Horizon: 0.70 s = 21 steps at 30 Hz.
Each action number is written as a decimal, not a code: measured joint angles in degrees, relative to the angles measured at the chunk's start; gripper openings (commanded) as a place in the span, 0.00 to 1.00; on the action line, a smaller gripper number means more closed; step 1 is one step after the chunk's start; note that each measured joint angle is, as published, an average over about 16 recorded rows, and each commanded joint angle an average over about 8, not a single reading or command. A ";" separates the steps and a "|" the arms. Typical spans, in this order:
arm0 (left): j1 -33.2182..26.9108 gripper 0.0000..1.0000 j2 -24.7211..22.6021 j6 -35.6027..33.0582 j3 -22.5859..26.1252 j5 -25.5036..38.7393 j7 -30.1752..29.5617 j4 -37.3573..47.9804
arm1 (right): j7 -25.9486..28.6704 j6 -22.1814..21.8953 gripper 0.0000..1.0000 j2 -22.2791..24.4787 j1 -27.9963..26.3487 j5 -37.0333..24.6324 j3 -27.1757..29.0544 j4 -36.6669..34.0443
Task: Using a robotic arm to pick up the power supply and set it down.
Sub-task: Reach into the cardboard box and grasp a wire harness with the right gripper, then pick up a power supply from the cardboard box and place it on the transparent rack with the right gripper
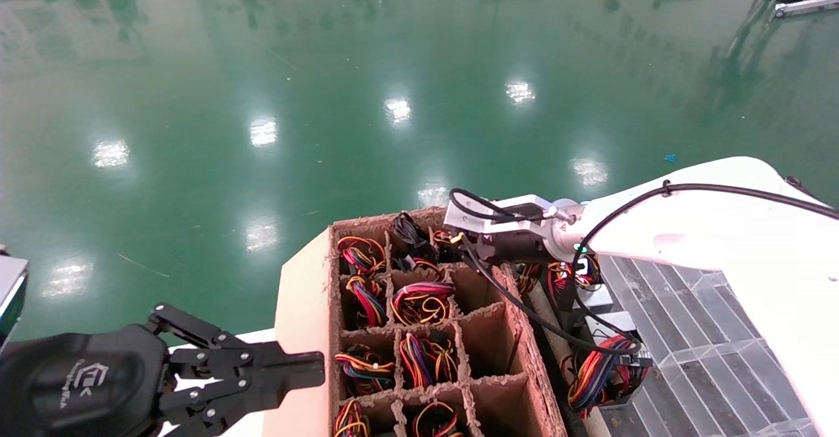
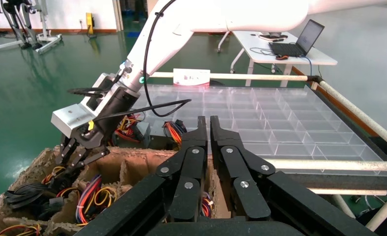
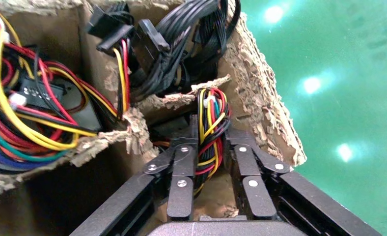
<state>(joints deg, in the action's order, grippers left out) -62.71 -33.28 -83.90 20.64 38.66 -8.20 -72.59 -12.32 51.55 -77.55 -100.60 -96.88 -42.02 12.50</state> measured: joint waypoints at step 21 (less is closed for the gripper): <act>0.00 1.00 0.01 0.01 0.01 -0.01 0.01 0.00 | 2.61 9.69 0.00 4.59 -6.34 8.98 3.62 -0.72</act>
<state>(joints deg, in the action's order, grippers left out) -62.72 -33.27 -83.89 20.66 38.65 -8.20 -72.59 -9.71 61.24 -72.96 -106.95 -87.90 -38.40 11.78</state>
